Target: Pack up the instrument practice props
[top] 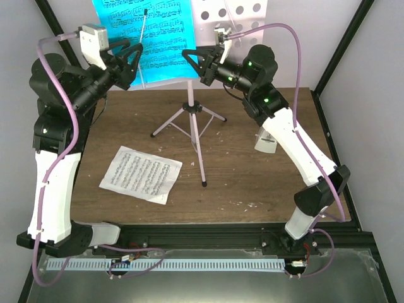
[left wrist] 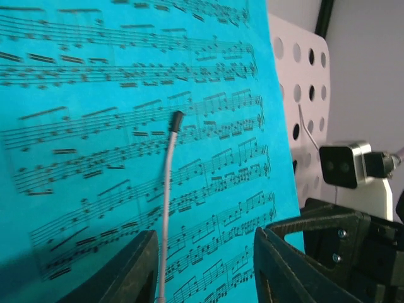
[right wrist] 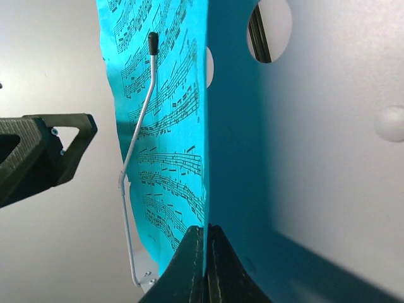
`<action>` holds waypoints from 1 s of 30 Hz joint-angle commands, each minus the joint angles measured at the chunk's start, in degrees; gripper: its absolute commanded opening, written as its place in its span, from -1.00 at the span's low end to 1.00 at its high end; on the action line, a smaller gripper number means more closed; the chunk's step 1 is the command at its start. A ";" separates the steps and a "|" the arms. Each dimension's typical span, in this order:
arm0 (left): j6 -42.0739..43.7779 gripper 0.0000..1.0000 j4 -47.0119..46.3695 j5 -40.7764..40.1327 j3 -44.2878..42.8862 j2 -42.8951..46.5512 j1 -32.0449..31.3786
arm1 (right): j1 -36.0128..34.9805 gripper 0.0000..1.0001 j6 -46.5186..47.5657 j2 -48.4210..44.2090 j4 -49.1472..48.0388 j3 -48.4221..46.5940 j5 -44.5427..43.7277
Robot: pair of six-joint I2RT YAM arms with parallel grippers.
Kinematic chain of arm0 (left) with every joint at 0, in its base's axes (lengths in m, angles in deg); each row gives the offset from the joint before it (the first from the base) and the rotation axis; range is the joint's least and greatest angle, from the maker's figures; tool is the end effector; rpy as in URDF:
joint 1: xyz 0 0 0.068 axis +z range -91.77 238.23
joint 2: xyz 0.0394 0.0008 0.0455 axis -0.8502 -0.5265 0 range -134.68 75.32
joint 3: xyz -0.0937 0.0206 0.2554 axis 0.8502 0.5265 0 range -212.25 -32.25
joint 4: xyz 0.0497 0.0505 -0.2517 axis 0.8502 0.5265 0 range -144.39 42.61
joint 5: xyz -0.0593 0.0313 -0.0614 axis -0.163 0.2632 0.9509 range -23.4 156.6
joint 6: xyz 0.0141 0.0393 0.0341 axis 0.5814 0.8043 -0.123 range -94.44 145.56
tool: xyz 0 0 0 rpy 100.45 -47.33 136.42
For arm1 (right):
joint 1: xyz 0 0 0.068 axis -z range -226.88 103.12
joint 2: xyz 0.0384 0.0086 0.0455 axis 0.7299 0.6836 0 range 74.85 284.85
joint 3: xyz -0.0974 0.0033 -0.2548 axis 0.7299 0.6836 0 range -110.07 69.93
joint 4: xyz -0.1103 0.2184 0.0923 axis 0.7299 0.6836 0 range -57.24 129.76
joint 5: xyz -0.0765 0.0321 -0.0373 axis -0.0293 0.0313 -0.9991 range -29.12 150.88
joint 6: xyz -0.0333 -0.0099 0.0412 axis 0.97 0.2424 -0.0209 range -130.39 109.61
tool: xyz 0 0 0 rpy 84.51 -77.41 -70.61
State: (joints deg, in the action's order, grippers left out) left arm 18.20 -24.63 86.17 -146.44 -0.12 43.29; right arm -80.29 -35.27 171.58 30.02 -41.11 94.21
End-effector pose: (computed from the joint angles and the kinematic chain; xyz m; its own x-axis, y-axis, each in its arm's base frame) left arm 0.2032 -0.0666 0.5860 0.0775 -0.1456 -0.9863 0.5774 0.8131 -0.0746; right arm 0.3004 0.2215 0.5248 -0.1560 0.3183 -0.9351 -0.9181 0.3024 0.2561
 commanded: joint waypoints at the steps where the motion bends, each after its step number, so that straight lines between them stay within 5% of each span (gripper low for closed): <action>1: -0.77 -0.11 1.33 -6.10 -1.42 -0.09 -0.14 | -0.29 -0.99 0.13 -1.89 -1.15 0.46 -0.77; 9: -3.84 -0.01 8.80 -4.47 -8.31 -6.33 -0.16 | -0.28 -0.99 0.08 -1.98 -1.28 0.96 -1.04; 16: -5.23 -0.06 6.15 0.73 -9.25 -8.23 -0.14 | -0.25 -0.99 -0.03 -1.98 -1.23 0.79 -1.14; 25: -2.90 -0.97 2.54 1.86 -6.19 -7.73 -0.11 | -0.25 -0.99 -0.08 -2.46 -1.11 1.40 -1.22; 30: -0.59 -1.00 -2.01 1.00 -0.32 -4.52 -0.09 | -0.26 -0.99 -0.08 -2.64 -1.54 1.88 -1.40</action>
State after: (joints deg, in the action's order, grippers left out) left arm 15.62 -22.56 86.65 -150.13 -6.89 43.33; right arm -80.35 -35.31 170.95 29.60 -39.41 93.55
